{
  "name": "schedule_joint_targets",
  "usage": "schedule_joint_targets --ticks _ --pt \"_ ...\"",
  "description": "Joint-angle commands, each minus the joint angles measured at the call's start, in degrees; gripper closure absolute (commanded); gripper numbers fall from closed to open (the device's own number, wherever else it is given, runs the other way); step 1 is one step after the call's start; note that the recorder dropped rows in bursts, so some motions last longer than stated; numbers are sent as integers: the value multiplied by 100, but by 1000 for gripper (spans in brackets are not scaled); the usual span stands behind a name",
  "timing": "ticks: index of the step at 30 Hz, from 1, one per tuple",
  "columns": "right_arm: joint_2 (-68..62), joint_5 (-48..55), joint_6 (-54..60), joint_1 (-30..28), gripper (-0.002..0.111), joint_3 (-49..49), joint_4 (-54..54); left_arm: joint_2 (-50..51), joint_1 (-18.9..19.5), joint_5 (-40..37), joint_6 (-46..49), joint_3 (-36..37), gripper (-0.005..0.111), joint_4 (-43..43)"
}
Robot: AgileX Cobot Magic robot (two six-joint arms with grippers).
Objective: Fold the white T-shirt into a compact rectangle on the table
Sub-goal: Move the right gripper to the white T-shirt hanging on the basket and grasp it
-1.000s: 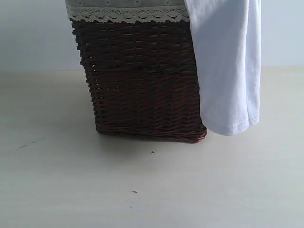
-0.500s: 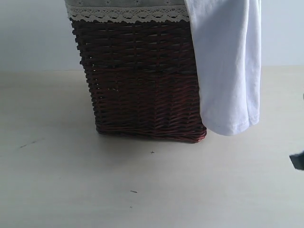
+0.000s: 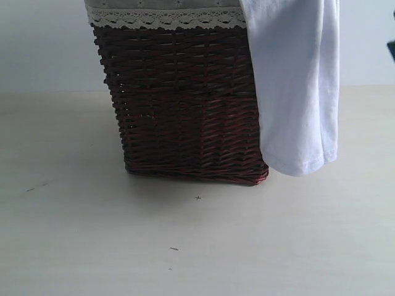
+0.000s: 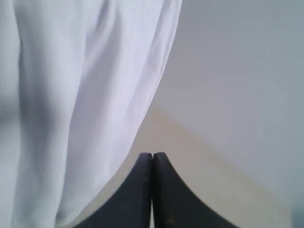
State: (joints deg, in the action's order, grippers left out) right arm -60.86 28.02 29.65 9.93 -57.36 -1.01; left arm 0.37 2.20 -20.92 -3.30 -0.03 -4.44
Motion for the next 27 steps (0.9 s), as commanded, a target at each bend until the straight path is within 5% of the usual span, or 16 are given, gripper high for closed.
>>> schedule_joint_targets --ticks 1,6,10,17,27 --pt "-87 32 1267 -25 108 -640 -1102 -37 -7 40 -10 3 107 21" --pt "-540 1183 1655 -25 102 -940 -2811 -37 -7 40 -10 3 107 21" --pt "-644 1776 2188 -25 82 -927 -3675 -37 -7 40 -10 3 107 21" --pt "-644 2070 2522 -25 42 -927 -3531 -37 -7 40 -10 3 107 21" --pt "-809 2097 2409 -25 40 -927 -2601 -37 -7 40 -10 3 107 21"
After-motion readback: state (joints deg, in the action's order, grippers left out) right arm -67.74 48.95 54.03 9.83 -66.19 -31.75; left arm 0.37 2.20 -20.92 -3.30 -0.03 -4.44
